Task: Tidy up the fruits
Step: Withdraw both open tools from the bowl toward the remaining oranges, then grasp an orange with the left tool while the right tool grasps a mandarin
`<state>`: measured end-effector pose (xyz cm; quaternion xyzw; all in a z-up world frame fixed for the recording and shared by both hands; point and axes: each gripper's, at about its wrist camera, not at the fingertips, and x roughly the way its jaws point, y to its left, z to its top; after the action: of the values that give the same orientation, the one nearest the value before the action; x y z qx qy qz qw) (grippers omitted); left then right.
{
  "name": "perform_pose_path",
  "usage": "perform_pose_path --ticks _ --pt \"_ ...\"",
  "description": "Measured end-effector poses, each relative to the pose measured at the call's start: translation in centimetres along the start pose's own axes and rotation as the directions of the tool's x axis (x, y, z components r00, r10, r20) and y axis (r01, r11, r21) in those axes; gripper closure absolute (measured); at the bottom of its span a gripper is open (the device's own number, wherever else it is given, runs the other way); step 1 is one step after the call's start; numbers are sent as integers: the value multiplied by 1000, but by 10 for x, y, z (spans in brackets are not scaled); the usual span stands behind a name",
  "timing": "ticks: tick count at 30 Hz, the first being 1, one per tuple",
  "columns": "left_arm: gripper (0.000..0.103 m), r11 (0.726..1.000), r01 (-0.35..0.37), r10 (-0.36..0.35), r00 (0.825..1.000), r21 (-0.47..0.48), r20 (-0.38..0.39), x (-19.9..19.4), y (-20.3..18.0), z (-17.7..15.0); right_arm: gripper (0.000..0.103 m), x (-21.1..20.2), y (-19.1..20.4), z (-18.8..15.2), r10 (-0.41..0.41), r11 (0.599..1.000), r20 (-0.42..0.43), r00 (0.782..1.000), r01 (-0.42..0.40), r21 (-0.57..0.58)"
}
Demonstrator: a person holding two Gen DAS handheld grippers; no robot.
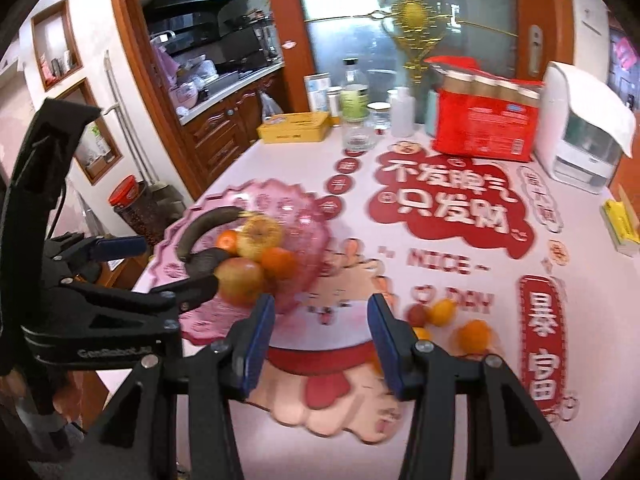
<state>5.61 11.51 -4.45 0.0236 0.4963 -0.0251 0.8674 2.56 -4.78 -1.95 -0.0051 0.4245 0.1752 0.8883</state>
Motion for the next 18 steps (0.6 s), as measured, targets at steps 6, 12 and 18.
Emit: perform_pose_path --ticks 6,12,18 --pt "10 1000 13 -13 1000 0 -12 11 -58 -5 54 -12 -66 -8 -48 998 -13 999 48 28" --pt "10 999 25 -26 999 -44 -41 30 -98 -13 54 -2 -118 -20 -65 997 -67 996 68 36" --pt "10 998 11 -15 997 -57 -74 55 -125 -24 54 20 -149 -33 -57 998 -128 990 60 13"
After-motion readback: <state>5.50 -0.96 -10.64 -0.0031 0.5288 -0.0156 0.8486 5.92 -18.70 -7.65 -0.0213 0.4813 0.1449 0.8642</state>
